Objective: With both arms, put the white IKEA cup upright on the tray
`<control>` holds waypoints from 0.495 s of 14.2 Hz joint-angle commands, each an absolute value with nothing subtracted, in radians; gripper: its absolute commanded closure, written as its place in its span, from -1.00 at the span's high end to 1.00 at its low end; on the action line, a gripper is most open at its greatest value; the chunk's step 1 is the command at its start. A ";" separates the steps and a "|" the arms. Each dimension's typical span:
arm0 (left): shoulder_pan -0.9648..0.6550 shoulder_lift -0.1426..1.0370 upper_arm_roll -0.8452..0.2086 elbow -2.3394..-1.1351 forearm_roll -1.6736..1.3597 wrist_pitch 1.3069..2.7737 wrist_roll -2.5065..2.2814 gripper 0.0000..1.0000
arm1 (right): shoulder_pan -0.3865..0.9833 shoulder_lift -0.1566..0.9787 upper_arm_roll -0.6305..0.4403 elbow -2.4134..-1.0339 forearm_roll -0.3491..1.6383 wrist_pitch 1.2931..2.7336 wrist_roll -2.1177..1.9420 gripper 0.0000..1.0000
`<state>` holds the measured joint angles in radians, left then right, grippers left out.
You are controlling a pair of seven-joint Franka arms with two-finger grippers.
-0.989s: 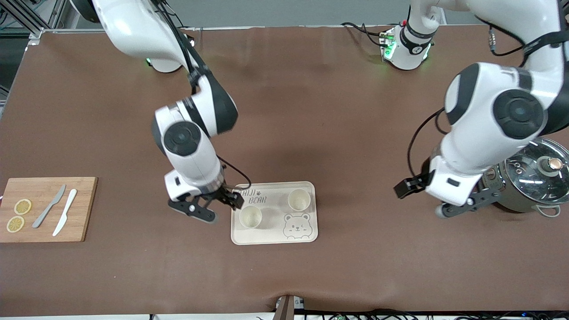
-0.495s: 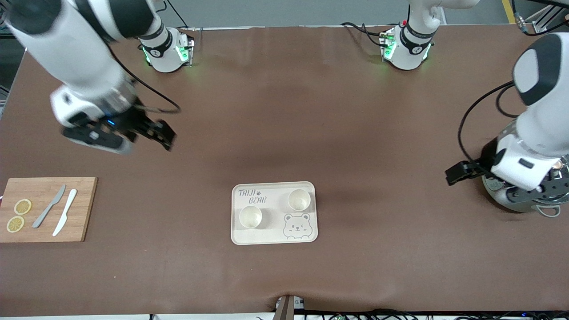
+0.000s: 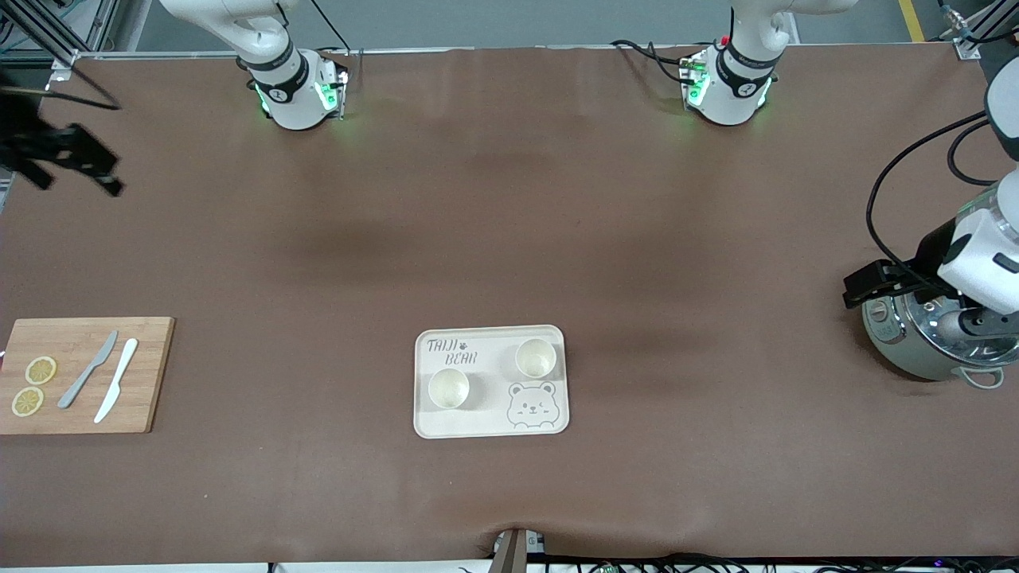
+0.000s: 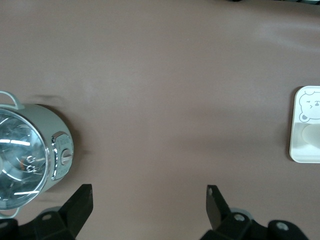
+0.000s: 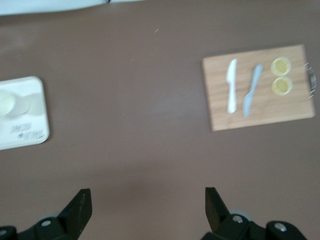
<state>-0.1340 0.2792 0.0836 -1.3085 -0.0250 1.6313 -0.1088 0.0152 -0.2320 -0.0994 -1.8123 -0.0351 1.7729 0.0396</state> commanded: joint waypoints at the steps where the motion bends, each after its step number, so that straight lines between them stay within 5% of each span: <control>1: -0.109 0.220 0.072 -1.336 -0.021 1.588 -0.068 1.00 | -0.074 -0.152 -0.086 -1.745 -0.020 1.821 -0.061 1.00; 5: -0.109 0.189 0.074 -1.330 -0.021 1.559 -0.066 1.00 | -0.075 0.122 -0.086 -1.395 0.044 1.637 -0.052 1.00; 7: -0.109 0.193 0.072 -1.324 -0.021 1.559 -0.078 1.00 | -0.066 0.135 -0.084 -1.376 0.038 1.618 -0.051 1.00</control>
<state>-0.1154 0.2069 0.0816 -1.3103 -0.0250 1.5653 -0.0801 -0.0649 0.0751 -0.0884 -1.4784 0.0257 1.6737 -0.0517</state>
